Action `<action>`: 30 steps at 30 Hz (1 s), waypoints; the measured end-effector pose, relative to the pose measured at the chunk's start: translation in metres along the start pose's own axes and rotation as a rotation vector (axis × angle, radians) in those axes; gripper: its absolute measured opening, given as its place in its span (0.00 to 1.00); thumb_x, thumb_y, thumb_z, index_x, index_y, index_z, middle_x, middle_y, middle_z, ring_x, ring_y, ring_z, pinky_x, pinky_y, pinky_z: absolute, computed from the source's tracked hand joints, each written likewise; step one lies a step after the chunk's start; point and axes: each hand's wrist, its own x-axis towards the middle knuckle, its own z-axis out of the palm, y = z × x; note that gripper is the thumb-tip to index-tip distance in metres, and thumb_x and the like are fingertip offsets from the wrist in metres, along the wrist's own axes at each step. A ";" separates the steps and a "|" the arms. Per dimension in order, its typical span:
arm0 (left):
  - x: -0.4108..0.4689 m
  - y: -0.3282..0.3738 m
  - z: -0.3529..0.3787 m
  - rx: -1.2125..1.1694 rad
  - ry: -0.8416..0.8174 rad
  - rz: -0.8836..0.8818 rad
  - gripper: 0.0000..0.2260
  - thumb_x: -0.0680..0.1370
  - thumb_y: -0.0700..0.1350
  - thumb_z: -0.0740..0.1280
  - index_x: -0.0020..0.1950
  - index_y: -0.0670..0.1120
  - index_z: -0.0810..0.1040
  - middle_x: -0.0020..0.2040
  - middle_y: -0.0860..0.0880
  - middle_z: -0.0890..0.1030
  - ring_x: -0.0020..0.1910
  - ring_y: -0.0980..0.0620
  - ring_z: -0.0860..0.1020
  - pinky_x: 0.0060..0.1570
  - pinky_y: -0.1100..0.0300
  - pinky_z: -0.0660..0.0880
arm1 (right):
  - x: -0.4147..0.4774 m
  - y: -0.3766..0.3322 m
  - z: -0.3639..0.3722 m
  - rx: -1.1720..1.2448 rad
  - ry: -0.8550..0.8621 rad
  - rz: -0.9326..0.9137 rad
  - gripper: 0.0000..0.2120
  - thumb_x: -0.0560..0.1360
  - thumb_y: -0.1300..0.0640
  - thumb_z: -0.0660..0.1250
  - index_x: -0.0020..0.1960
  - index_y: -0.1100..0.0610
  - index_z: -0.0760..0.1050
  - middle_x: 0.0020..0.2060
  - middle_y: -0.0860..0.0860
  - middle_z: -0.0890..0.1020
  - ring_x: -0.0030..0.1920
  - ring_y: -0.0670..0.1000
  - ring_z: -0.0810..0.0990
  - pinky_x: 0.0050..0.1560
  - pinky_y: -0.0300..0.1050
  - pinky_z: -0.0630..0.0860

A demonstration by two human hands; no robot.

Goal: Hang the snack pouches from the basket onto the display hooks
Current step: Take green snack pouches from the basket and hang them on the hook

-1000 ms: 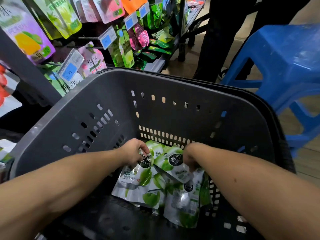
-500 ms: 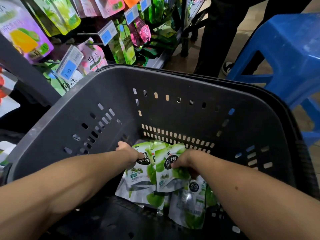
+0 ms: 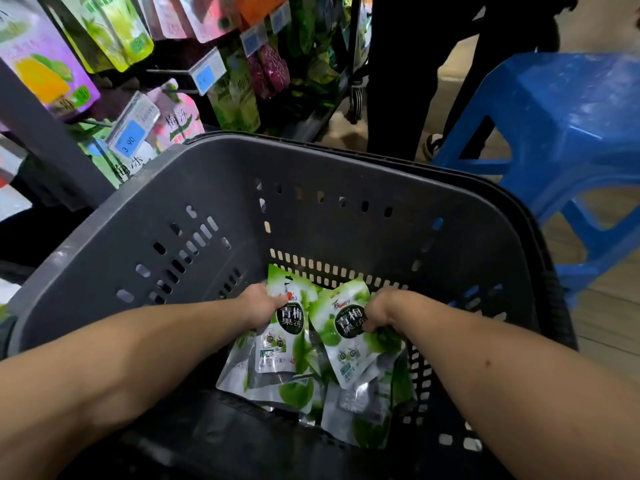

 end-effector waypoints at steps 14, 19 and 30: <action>-0.016 0.021 -0.015 -0.052 0.012 -0.026 0.41 0.64 0.80 0.65 0.56 0.46 0.83 0.46 0.46 0.80 0.45 0.46 0.80 0.50 0.56 0.76 | 0.041 -0.016 0.039 0.894 0.108 -0.009 0.26 0.68 0.59 0.81 0.62 0.60 0.76 0.59 0.58 0.82 0.55 0.60 0.85 0.57 0.58 0.83; -0.022 0.023 -0.015 -0.188 -0.161 -0.014 0.34 0.63 0.67 0.79 0.58 0.44 0.83 0.48 0.44 0.87 0.45 0.44 0.86 0.51 0.51 0.82 | 0.020 -0.034 0.041 1.183 -0.015 -0.081 0.12 0.72 0.67 0.77 0.53 0.58 0.81 0.49 0.57 0.87 0.51 0.58 0.87 0.55 0.61 0.83; -0.012 0.033 -0.025 0.111 0.078 0.032 0.26 0.72 0.61 0.76 0.36 0.40 0.73 0.26 0.43 0.76 0.25 0.44 0.74 0.34 0.58 0.72 | 0.027 -0.006 0.045 0.251 0.307 -0.133 0.11 0.76 0.63 0.71 0.56 0.53 0.82 0.58 0.54 0.83 0.59 0.55 0.81 0.62 0.47 0.78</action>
